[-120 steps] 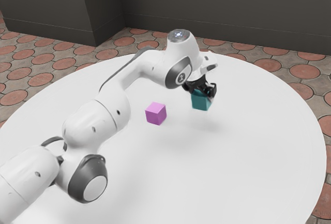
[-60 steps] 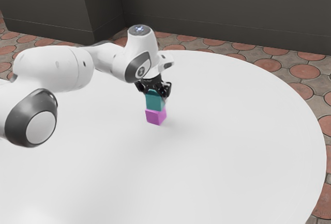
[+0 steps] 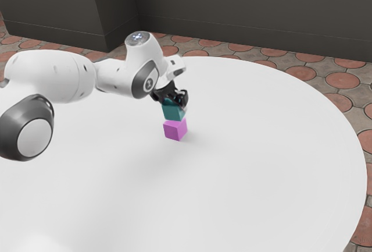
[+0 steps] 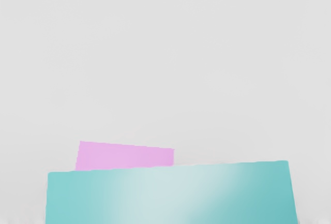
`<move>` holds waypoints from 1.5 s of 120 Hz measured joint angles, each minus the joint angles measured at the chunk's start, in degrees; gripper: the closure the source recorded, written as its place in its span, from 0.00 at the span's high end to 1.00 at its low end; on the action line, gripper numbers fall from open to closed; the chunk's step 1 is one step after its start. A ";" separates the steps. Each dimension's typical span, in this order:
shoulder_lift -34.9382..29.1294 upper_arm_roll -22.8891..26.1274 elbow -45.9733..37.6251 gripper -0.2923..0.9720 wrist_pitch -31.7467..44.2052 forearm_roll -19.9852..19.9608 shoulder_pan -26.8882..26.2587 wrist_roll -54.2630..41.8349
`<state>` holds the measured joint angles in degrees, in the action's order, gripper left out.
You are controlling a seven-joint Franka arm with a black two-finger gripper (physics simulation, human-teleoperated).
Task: Pick up the blue block with one arm, and put the blue block on the pink block with one arm
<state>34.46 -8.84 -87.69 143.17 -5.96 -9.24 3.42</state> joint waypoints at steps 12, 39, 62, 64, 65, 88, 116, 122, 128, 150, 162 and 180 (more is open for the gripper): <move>0.47 -0.26 -0.13 0.47 -1.86 -1.95 -0.12 -4.42; 0.80 -0.65 0.01 0.47 -2.10 -0.06 -0.26 -12.66; 3.14 -0.67 2.05 0.47 -0.02 -1.19 1.14 -17.40; 3.37 -0.68 2.40 0.47 0.10 -1.36 1.24 -17.75; 3.47 -0.68 2.57 0.47 0.16 -1.53 1.27 -17.91; 4.56 -0.61 3.59 0.47 1.01 -5.87 1.54 -18.92; 5.42 -0.56 3.62 0.47 2.48 -7.66 1.93 -19.02; 5.47 -0.58 3.62 0.47 2.86 -8.27 1.90 -18.98; 5.48 -0.59 3.62 0.47 3.14 -8.66 1.92 -18.92; 6.18 -0.55 3.93 0.47 3.77 -9.32 1.85 -18.33; 6.23 -0.57 3.74 0.47 3.93 -9.51 1.98 -17.91; 5.98 -0.59 3.25 0.47 3.95 -9.55 1.59 -17.36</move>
<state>40.44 -9.43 -84.44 147.12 -15.50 -7.65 -13.94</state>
